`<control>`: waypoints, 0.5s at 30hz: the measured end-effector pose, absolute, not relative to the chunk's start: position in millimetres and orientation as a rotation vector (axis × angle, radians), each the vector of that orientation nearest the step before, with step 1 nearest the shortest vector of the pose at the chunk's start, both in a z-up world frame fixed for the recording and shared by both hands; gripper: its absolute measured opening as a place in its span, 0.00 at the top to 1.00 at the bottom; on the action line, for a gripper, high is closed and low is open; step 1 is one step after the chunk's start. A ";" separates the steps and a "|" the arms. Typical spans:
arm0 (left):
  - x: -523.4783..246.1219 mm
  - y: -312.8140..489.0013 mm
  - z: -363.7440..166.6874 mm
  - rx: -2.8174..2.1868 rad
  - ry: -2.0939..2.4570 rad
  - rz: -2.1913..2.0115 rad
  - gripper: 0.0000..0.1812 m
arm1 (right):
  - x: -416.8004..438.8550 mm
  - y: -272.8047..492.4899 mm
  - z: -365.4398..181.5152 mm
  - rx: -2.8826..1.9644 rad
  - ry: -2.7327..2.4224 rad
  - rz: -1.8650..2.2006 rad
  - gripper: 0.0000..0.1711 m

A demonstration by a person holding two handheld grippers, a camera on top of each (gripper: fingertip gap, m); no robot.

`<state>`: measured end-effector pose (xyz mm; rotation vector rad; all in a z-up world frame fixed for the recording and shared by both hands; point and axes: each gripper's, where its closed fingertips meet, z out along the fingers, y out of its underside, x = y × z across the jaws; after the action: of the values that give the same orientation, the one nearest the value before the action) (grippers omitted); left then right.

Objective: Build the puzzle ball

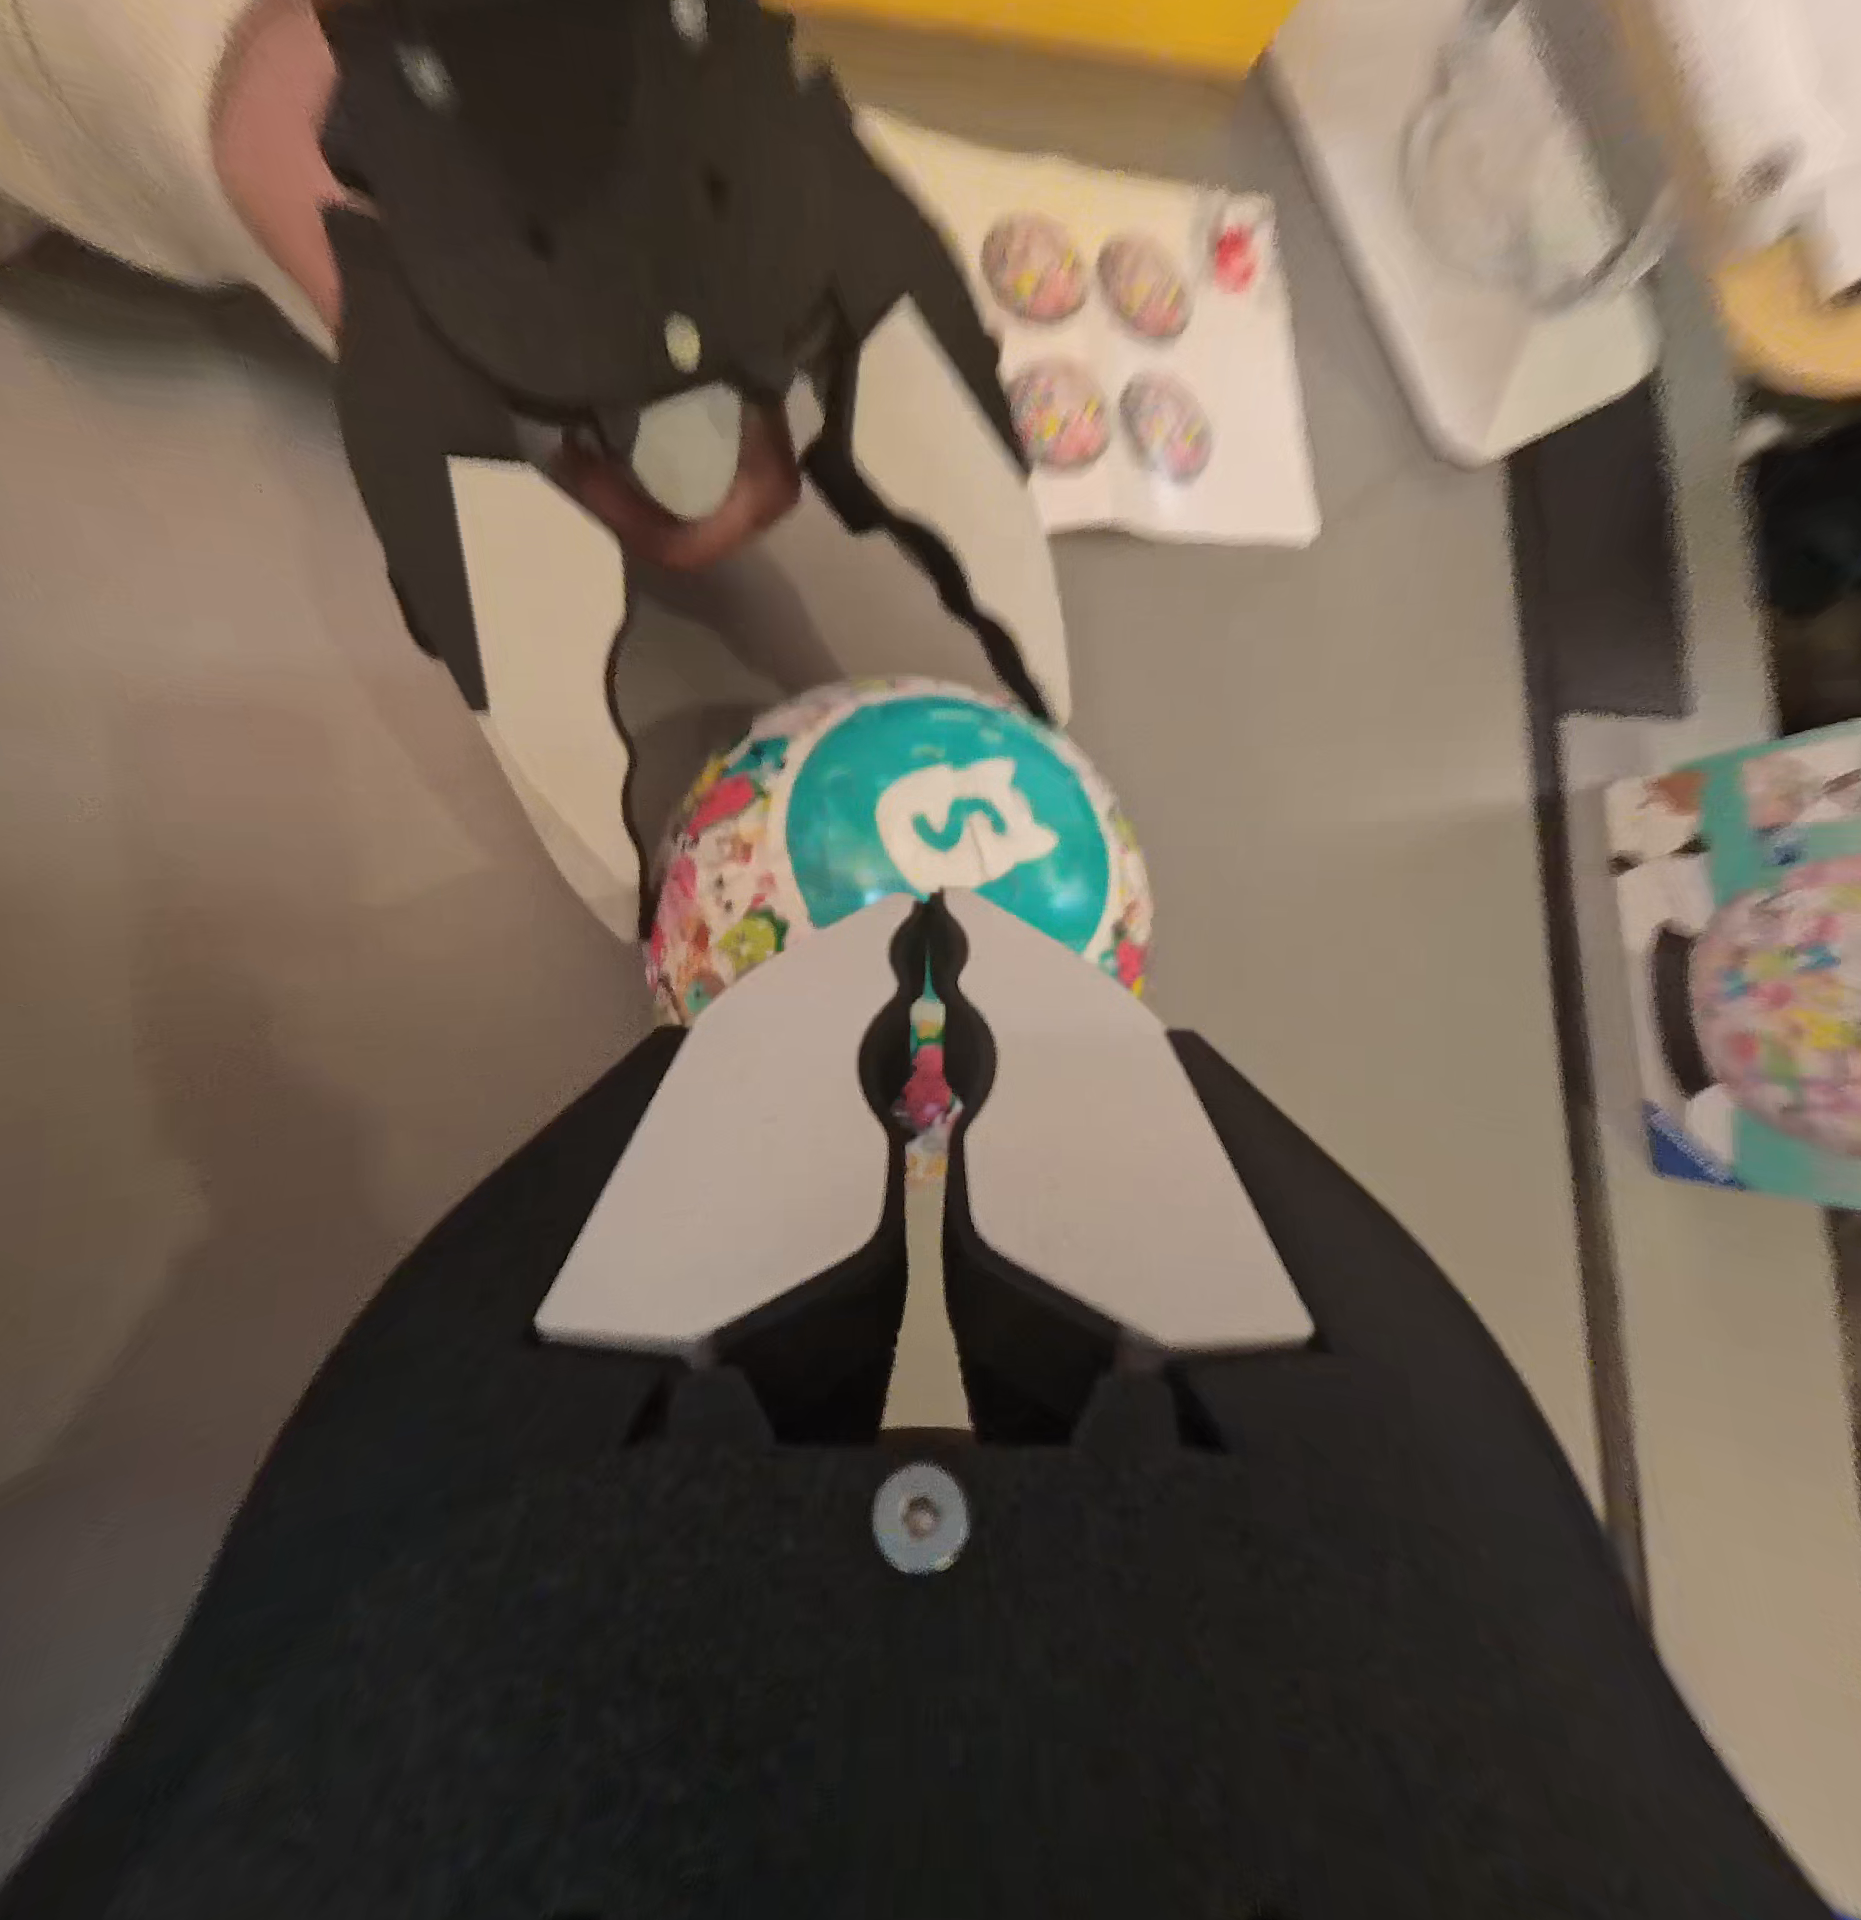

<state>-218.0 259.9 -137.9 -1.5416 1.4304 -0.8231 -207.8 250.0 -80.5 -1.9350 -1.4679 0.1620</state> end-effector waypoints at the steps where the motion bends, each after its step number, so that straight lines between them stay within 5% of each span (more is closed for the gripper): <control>1: -218.1 260.1 -137.8 -1.541 1.429 -0.824 0.38 | -213.7 248.6 -68.2 -1.873 -1.435 0.202 1.00; 15: -217.7 260.1 -137.6 -1.539 1.429 -0.822 0.38 | -221.2 243.0 -89.7 -1.931 -1.486 0.266 1.00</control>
<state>-217.7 260.1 -137.6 -1.5393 1.4294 -0.8216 -221.2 243.0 -89.7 -1.9312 -1.4865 0.2663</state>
